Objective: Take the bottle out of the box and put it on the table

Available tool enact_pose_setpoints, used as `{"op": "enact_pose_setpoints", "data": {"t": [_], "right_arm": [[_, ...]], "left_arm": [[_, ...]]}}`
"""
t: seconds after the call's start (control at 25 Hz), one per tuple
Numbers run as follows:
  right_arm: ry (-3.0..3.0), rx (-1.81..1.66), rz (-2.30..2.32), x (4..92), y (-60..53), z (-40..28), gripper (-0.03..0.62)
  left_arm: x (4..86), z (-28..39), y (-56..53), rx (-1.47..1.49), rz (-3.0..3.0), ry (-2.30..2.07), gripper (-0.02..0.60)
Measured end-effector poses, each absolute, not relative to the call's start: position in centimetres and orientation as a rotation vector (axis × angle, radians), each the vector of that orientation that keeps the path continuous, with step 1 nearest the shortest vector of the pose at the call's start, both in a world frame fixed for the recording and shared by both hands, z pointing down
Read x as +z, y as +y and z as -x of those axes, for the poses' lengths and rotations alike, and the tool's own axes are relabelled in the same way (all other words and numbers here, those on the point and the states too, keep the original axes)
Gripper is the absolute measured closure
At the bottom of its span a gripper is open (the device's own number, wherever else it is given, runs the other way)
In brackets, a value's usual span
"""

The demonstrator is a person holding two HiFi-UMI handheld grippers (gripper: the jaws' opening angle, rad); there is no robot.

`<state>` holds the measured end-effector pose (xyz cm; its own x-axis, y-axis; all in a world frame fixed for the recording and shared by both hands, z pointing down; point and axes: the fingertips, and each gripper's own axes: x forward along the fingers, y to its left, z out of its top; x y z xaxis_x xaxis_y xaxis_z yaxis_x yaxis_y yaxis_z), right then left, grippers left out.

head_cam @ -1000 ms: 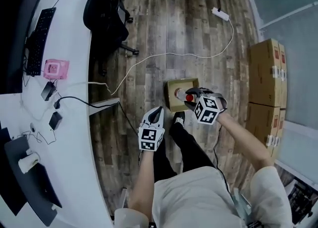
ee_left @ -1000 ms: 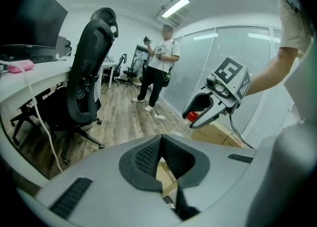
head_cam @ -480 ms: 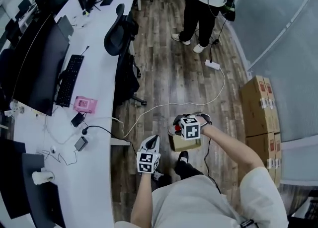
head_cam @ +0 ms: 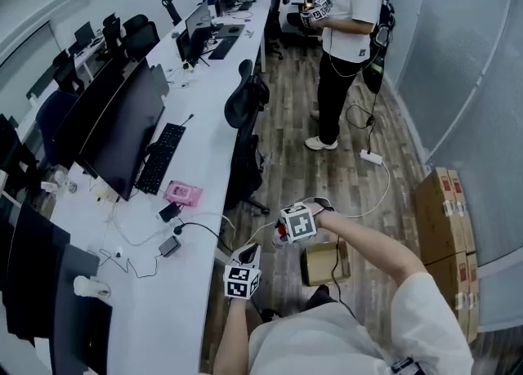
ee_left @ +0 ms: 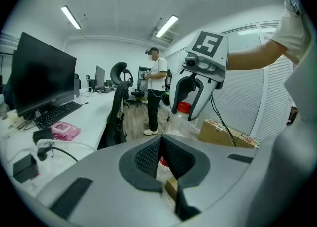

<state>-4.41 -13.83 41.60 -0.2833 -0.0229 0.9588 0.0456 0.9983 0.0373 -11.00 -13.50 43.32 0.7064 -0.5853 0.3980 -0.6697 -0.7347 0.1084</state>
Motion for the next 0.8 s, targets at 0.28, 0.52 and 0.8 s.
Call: {"op": "enact_pose_setpoints", "data": {"t": [0.28, 0.52, 0.8], "right_arm": [[-1.807, -0.160, 0.160, 38.5, -13.1, 12.8, 0.414], [-1.853, -0.351, 0.339, 36.1, -12.4, 23.4, 0.414], [-1.833, -0.487, 0.527, 35.7, -10.2, 34.1, 0.413]], "left_arm": [[41.4, 20.1, -12.4, 0.429, -2.615, -1.229, 0.568], [40.3, 30.3, -10.0, 0.350, -2.467, -1.503, 0.568], [40.0, 41.2, -5.3, 0.319, -2.253, -1.787, 0.568]]}}
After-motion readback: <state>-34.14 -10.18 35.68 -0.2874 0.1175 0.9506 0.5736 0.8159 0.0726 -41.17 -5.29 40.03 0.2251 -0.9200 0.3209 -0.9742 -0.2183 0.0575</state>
